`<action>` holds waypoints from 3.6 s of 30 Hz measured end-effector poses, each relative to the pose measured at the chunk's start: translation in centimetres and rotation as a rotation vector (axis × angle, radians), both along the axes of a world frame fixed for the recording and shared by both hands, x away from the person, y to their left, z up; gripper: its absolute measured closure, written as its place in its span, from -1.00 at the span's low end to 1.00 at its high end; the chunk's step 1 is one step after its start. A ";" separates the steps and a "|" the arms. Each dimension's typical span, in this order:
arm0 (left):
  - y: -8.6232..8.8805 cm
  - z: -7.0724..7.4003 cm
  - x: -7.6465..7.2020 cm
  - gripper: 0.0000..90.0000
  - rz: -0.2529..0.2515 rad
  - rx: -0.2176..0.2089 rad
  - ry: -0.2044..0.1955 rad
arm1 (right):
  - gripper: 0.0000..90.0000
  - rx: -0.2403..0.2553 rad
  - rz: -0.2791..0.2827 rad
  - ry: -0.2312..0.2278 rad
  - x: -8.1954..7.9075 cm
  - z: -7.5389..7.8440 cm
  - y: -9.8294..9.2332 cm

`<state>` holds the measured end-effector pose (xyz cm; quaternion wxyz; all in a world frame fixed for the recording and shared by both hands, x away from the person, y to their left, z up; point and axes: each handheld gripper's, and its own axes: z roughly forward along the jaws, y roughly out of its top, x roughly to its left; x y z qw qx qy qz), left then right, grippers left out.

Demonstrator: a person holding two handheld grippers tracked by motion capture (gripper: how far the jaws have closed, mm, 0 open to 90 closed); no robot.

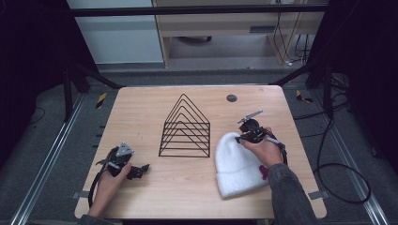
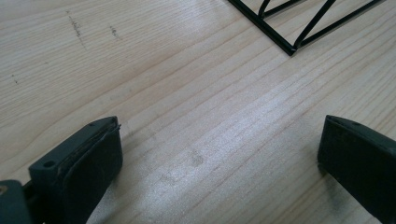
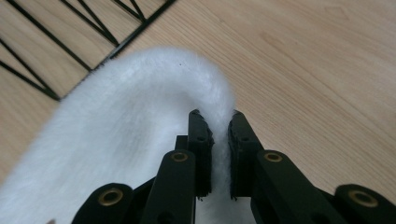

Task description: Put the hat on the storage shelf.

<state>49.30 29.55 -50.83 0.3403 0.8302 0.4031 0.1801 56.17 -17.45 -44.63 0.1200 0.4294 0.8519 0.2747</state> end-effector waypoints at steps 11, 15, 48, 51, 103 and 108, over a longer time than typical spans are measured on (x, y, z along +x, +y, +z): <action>0.0 0.0 0.0 -1.00 0.001 -0.001 0.000 | 0.85 0.132 0.011 -0.194 -5.4 4.0 -1.2; 0.0 0.0 0.0 -1.00 0.001 0.001 0.002 | 0.85 0.170 0.016 -0.266 -7.5 5.7 -1.7; -3.9 12.5 -0.6 -0.89 -0.113 -0.131 -0.242 | 0.86 0.234 0.053 -0.551 -11.8 19.2 0.3; -4.5 13.9 -0.3 -0.89 -0.131 -0.150 -0.226 | 0.86 0.237 0.043 -0.560 -11.2 19.9 0.3; -10.2 20.7 2.1 -0.81 -0.274 -0.235 -0.291 | 0.86 0.380 0.017 -0.657 -5.0 28.4 8.4; -10.3 20.2 3.2 -0.79 -0.262 -0.244 -0.264 | 0.86 0.384 0.047 -0.652 -4.7 28.6 10.1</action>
